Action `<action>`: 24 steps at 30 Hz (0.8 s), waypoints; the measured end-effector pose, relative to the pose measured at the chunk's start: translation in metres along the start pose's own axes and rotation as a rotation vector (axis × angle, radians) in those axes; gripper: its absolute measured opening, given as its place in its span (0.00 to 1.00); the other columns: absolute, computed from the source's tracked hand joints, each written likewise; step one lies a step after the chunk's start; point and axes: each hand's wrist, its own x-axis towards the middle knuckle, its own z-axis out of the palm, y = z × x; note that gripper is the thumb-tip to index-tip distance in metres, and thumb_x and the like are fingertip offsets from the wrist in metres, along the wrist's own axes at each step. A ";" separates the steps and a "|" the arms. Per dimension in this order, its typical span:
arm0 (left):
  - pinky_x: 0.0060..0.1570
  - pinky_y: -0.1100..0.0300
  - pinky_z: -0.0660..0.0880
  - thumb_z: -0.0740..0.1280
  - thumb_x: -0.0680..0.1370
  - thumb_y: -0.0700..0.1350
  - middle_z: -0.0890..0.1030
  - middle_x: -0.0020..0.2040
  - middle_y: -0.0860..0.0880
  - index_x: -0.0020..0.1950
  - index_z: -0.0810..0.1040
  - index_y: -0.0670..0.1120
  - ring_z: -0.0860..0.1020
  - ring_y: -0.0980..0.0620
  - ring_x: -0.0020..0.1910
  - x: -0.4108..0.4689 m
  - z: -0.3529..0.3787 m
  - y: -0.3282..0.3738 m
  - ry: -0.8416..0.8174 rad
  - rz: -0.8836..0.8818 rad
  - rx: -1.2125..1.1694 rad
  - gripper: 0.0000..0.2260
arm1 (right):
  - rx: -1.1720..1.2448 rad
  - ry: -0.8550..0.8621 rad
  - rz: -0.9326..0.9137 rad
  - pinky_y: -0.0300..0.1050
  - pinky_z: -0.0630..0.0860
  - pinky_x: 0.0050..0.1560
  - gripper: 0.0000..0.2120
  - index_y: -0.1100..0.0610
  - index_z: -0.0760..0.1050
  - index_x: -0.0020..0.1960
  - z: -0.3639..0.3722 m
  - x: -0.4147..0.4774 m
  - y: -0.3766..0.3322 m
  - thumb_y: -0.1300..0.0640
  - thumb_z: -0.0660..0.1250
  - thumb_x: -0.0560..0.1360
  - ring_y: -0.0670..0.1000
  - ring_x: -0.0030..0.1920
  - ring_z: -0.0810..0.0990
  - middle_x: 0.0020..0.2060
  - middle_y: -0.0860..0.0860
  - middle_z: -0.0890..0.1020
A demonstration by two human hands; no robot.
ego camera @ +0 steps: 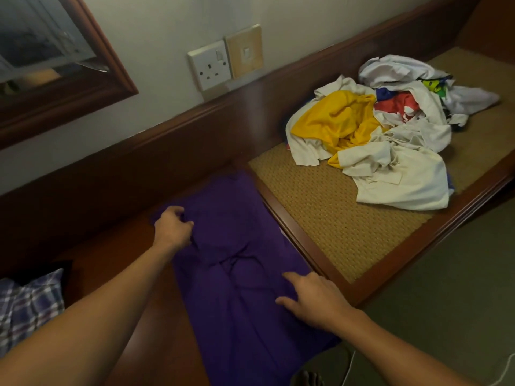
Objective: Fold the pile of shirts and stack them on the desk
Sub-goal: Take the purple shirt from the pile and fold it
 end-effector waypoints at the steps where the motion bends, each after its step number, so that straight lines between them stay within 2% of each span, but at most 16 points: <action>1: 0.56 0.49 0.80 0.71 0.78 0.40 0.78 0.64 0.43 0.69 0.75 0.45 0.81 0.43 0.53 0.001 -0.002 -0.003 -0.025 0.082 0.147 0.20 | -0.003 0.038 0.021 0.52 0.76 0.56 0.27 0.48 0.67 0.74 0.001 0.001 -0.003 0.36 0.60 0.80 0.57 0.60 0.80 0.58 0.55 0.81; 3: 0.62 0.49 0.77 0.71 0.77 0.41 0.77 0.65 0.40 0.67 0.77 0.45 0.81 0.41 0.55 0.004 -0.002 -0.003 -0.040 0.234 0.288 0.18 | 0.003 0.158 0.094 0.51 0.77 0.54 0.22 0.47 0.70 0.71 -0.002 0.009 -0.003 0.39 0.60 0.81 0.56 0.58 0.82 0.55 0.53 0.83; 6: 0.66 0.52 0.72 0.70 0.78 0.40 0.76 0.66 0.41 0.64 0.80 0.45 0.78 0.41 0.61 0.009 0.007 0.016 -0.081 0.352 0.304 0.14 | 0.036 0.253 0.198 0.51 0.80 0.52 0.16 0.48 0.75 0.67 -0.008 0.024 0.005 0.46 0.63 0.81 0.55 0.55 0.83 0.54 0.52 0.84; 10: 0.67 0.55 0.70 0.70 0.80 0.43 0.78 0.67 0.43 0.67 0.79 0.45 0.76 0.43 0.66 0.024 0.035 0.043 -0.211 0.418 0.314 0.16 | 0.052 0.141 0.206 0.51 0.79 0.53 0.15 0.47 0.77 0.65 -0.016 0.045 0.016 0.48 0.66 0.79 0.56 0.58 0.82 0.58 0.52 0.83; 13: 0.71 0.55 0.68 0.70 0.80 0.49 0.75 0.72 0.45 0.74 0.73 0.44 0.73 0.45 0.71 0.042 0.060 0.059 -0.304 0.396 0.298 0.24 | 0.030 0.045 0.172 0.52 0.79 0.55 0.16 0.48 0.77 0.65 -0.013 0.058 0.024 0.46 0.68 0.78 0.56 0.60 0.81 0.60 0.52 0.82; 16: 0.73 0.45 0.65 0.70 0.76 0.63 0.72 0.74 0.48 0.77 0.68 0.48 0.69 0.44 0.74 0.059 0.085 0.072 -0.344 0.326 0.352 0.34 | 0.021 0.019 0.172 0.50 0.78 0.55 0.17 0.49 0.77 0.64 -0.008 0.068 0.028 0.45 0.69 0.77 0.56 0.59 0.80 0.59 0.53 0.81; 18: 0.70 0.41 0.61 0.69 0.73 0.68 0.74 0.72 0.49 0.74 0.71 0.53 0.66 0.43 0.74 0.065 0.098 0.078 -0.292 0.298 0.436 0.34 | 0.022 0.025 0.184 0.50 0.77 0.54 0.16 0.51 0.76 0.62 -0.007 0.074 0.029 0.46 0.70 0.77 0.57 0.59 0.80 0.58 0.53 0.81; 21: 0.69 0.44 0.60 0.71 0.74 0.65 0.77 0.66 0.48 0.68 0.75 0.54 0.67 0.44 0.72 0.069 0.105 0.086 -0.202 0.307 0.412 0.26 | -0.001 0.018 0.192 0.50 0.78 0.52 0.14 0.52 0.78 0.58 -0.011 0.085 0.030 0.47 0.72 0.75 0.57 0.56 0.81 0.57 0.54 0.82; 22: 0.67 0.47 0.62 0.73 0.75 0.61 0.78 0.63 0.47 0.67 0.75 0.52 0.70 0.44 0.70 0.071 0.105 0.087 -0.185 0.322 0.367 0.24 | -0.015 0.009 0.192 0.49 0.78 0.52 0.14 0.53 0.79 0.57 -0.013 0.089 0.029 0.48 0.73 0.74 0.58 0.56 0.82 0.56 0.55 0.82; 24: 0.59 0.56 0.69 0.74 0.77 0.52 0.78 0.57 0.47 0.66 0.76 0.48 0.75 0.44 0.64 0.077 0.100 0.085 -0.176 0.338 0.227 0.20 | -0.049 -0.032 0.179 0.49 0.78 0.52 0.16 0.54 0.80 0.57 -0.018 0.095 0.027 0.48 0.74 0.73 0.59 0.57 0.82 0.57 0.56 0.82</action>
